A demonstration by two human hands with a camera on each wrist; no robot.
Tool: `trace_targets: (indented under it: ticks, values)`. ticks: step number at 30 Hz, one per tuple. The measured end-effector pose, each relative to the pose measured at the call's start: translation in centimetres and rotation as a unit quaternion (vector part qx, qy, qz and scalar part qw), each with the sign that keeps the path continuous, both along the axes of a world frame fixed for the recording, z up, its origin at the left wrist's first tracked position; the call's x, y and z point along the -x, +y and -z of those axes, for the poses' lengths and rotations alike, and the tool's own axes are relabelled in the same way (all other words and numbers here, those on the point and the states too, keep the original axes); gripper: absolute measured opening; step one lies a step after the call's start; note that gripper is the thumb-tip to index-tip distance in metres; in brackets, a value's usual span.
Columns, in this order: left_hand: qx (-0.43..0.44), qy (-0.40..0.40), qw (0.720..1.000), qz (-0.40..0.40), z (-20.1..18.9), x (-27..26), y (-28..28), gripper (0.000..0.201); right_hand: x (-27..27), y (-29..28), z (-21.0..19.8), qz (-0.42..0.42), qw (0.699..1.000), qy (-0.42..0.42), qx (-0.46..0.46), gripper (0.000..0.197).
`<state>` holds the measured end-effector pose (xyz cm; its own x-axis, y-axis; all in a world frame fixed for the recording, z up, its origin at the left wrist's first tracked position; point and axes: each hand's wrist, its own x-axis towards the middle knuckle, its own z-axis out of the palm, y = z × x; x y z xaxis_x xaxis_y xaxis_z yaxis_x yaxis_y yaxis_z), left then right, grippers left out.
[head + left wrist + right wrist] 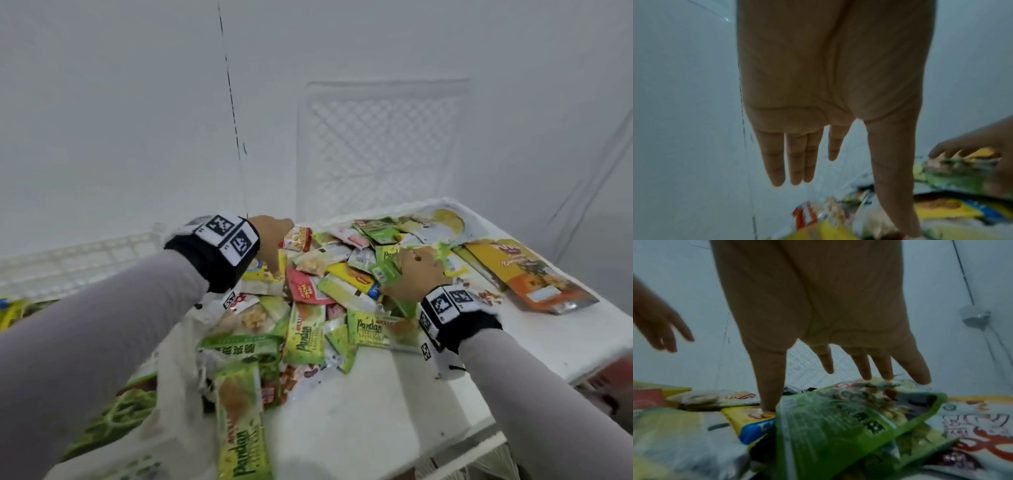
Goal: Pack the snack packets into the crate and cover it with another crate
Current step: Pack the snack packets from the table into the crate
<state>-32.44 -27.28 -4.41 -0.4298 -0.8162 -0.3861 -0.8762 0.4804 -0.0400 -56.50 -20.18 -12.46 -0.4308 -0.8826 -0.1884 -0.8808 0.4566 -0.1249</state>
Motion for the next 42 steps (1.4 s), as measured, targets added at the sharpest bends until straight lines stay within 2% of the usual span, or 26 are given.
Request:
trace_targets:
  ticks: [3, 6, 8, 10, 11, 13, 15, 17, 19, 20, 21, 23, 25, 26, 27, 29, 31, 34, 36, 40, 42]
  values:
    - [-0.006, -0.073, 0.997, -0.026, 2.3, 0.8, -2.0, 0.098, 1.9, -1.1, 0.7, -0.012, 1.000, -0.001, -0.003, 0.081]
    - [-0.015, -0.109, 0.992, -0.054, 4.4, 0.3, -3.3, 0.099, 3.0, -1.6, 0.7, -0.023, 1.000, -0.010, -0.009, 0.092]
    - [-0.005, -0.128, 0.989, -0.068, 5.9, -0.5, -4.0, 0.092, 3.5, -1.7, 0.8, -0.039, 0.998, -0.042, 0.006, 0.102]
    - [0.039, -0.156, 0.984, -0.080, 7.2, -1.2, -4.2, 0.077, 3.8, -2.0, 0.9, -0.060, 0.992, -0.101, 0.036, 0.110]
    - [0.064, -0.164, 0.981, -0.085, 7.5, -1.4, -4.3, 0.077, 3.9, -2.1, 1.0, -0.067, 0.987, -0.132, 0.055, 0.111]
    - [0.069, -0.174, 0.975, -0.120, 7.4, -1.5, -4.3, 0.086, 4.3, -2.5, 0.8, -0.067, 0.976, -0.180, 0.097, 0.097]
    - [0.062, -0.150, 0.971, -0.177, 6.5, -1.6, -4.4, 0.086, 4.9, -2.9, 0.0, -0.073, 0.965, -0.223, 0.121, 0.066]
    - [0.066, -0.081, 0.967, -0.234, 5.3, -1.9, -4.6, 0.085, 5.8, -3.0, -1.2, -0.093, 0.932, -0.328, 0.122, 0.033]
    - [0.074, 0.019, 0.956, -0.285, 3.9, -2.2, -4.1, 0.092, 6.4, -2.6, -2.5, -0.142, 0.894, -0.416, 0.079, 0.023]
    - [0.066, 0.065, 0.950, -0.299, 3.0, -2.1, -3.6, 0.097, 6.5, -2.2, -2.9, -0.175, 0.888, -0.424, 0.037, 0.023]
    - [0.042, 0.111, 0.946, -0.301, 2.2, -1.8, -2.9, 0.098, 6.5, -1.8, -3.1, -0.206, 0.889, -0.408, -0.009, 0.022]
    - [-0.024, 0.213, 0.936, -0.280, 1.1, -0.9, -0.9, 0.074, 6.0, -1.0, -2.7, -0.255, 0.903, -0.336, -0.080, 0.023]
    - [-0.075, 0.274, 0.925, -0.254, 1.6, 0.4, 1.7, 0.053, 5.3, -0.3, -1.7, -0.301, 0.909, -0.260, -0.126, 0.023]
    - [-0.090, 0.285, 0.922, -0.246, 2.4, 1.2, 3.0, 0.053, 4.9, 0.0, -1.1, -0.324, 0.909, -0.225, -0.138, 0.022]
    - [-0.106, 0.285, 0.922, -0.240, 3.4, 1.8, 4.2, 0.059, 4.6, 0.3, -0.6, -0.340, 0.907, -0.202, -0.142, 0.020]
    - [-0.132, 0.253, 0.927, -0.244, 5.8, 2.9, 5.9, 0.093, 4.0, 0.6, 0.1, -0.357, 0.904, -0.184, -0.145, 0.019]
    - [-0.130, 0.205, 0.935, -0.259, 7.7, 3.3, 6.8, 0.118, 3.4, 0.9, 0.7, -0.380, 0.903, -0.147, -0.136, 0.023]
    - [-0.113, 0.206, 0.934, -0.268, 8.9, 3.2, 7.4, 0.120, 2.5, 1.4, 1.4, -0.407, 0.903, -0.080, -0.109, 0.026]
    - [-0.119, 0.209, 0.931, -0.276, 9.0, 3.1, 7.6, 0.117, 2.2, 1.7, 1.7, -0.400, 0.908, -0.077, -0.094, 0.033]
    - [-0.123, 0.212, 0.926, -0.287, 9.0, 3.1, 7.6, 0.117, 2.2, 2.2, 1.5, -0.343, 0.916, -0.186, -0.096, 0.054]
    - [-0.127, 0.221, 0.919, -0.301, 9.2, 2.8, 7.5, 0.121, 2.8, 2.0, 0.7, -0.326, 0.914, -0.220, -0.098, 0.048]
